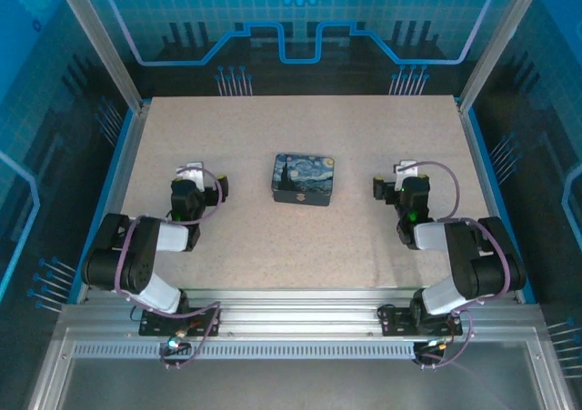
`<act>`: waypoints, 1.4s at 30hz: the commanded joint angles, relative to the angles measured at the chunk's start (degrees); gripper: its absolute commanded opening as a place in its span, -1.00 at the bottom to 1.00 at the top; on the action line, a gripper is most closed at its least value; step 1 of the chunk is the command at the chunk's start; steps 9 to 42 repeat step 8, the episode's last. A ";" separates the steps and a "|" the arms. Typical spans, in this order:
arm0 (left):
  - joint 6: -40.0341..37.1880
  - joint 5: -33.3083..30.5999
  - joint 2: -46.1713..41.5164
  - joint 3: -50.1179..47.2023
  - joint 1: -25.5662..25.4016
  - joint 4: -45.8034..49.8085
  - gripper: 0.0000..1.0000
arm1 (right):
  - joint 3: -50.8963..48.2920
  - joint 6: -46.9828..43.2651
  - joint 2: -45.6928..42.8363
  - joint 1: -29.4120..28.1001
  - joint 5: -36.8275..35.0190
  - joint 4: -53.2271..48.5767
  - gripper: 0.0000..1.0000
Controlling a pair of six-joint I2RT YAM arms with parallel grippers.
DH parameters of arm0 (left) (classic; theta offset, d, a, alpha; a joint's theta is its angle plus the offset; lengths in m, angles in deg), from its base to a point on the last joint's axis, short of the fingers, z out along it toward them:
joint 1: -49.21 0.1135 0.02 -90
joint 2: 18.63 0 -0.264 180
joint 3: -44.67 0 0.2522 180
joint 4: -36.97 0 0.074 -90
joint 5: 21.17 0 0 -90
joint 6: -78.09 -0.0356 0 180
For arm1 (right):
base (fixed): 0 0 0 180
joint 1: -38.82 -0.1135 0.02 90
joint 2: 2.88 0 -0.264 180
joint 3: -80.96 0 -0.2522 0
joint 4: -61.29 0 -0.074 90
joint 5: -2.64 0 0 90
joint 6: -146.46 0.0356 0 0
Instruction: Unlock the padlock with the key
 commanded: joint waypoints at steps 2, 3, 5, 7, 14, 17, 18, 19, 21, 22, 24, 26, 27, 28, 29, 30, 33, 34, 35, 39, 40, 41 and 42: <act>-1.48 -1.15 0.26 0.64 -0.14 -2.06 0.98 | 1.42 -0.88 0.04 0.61 2.50 -0.22 0.99; -1.48 -1.17 0.26 0.63 -0.14 -2.07 0.98 | 1.47 -0.77 0.02 0.65 2.74 -0.54 1.00; -1.48 -1.17 0.26 0.67 -0.13 -2.08 0.98 | 1.65 -0.62 0.02 0.88 3.20 -0.84 0.99; -1.48 -1.17 0.26 0.63 -0.14 -2.07 0.98 | 1.47 -0.71 -0.04 0.97 3.33 -0.74 0.99; -1.52 -1.09 0.26 0.54 -0.14 -2.26 0.98 | 1.23 -0.98 0.07 0.67 2.85 0.00 1.00; -1.52 -1.09 0.26 0.54 -0.14 -2.26 0.98 | 1.23 -0.98 0.07 0.67 2.85 0.00 1.00; -1.52 -1.09 0.26 0.54 -0.14 -2.26 0.98 | 1.23 -0.98 0.07 0.67 2.85 0.00 1.00; -1.52 -1.09 0.26 0.54 -0.14 -2.26 0.98 | 1.23 -0.98 0.07 0.67 2.85 0.00 1.00; -1.52 -1.09 0.26 0.54 -0.14 -2.26 0.98 | 1.23 -0.98 0.07 0.67 2.85 0.00 1.00; -1.52 -1.09 0.26 0.54 -0.14 -2.26 0.98 | 1.23 -0.98 0.07 0.67 2.85 0.00 1.00; -1.52 -1.09 0.26 0.54 -0.14 -2.26 0.98 | 1.23 -0.98 0.07 0.67 2.85 0.00 1.00; -1.52 -1.09 0.26 0.54 -0.14 -2.26 0.98 | 1.23 -0.98 0.07 0.67 2.85 0.00 1.00; -1.52 -1.09 0.26 0.54 -0.14 -2.26 0.98 | 1.23 -0.98 0.07 0.67 2.85 0.00 1.00; -1.52 -1.09 0.26 0.54 -0.14 -2.26 0.98 | 1.23 -0.98 0.07 0.67 2.85 0.00 1.00; -1.52 -1.09 0.26 0.54 -0.14 -2.26 0.98 | 1.23 -0.98 0.07 0.67 2.85 0.00 1.00; -1.52 -1.09 0.26 0.54 -0.14 -2.26 0.98 | 1.23 -0.98 0.07 0.67 2.85 0.00 1.00; -1.52 -1.09 0.26 0.54 -0.14 -2.26 0.98 | 1.23 -0.98 0.07 0.67 2.85 0.00 1.00; -1.52 -1.09 0.26 0.54 -0.14 -2.26 0.98 | 1.23 -0.98 0.07 0.67 2.85 0.00 1.00; -1.52 -1.09 0.26 0.54 -0.14 -2.26 0.98 | 1.23 -0.98 0.07 0.67 2.85 0.00 1.00; -1.52 -1.09 0.26 0.54 -0.14 -2.26 0.98 | 1.23 -0.98 0.07 0.67 2.85 0.00 1.00; -1.52 -1.09 0.26 0.54 -0.14 -2.26 0.98 | 1.23 -0.98 0.07 0.67 2.85 0.00 1.00; -1.52 -1.09 0.26 0.54 -0.14 -2.26 0.98 | 1.23 -0.98 0.07 0.67 2.85 0.00 1.00; -1.52 -1.09 0.26 0.54 -0.14 -2.26 0.98 | 1.23 -0.98 0.07 0.67 2.85 0.00 1.00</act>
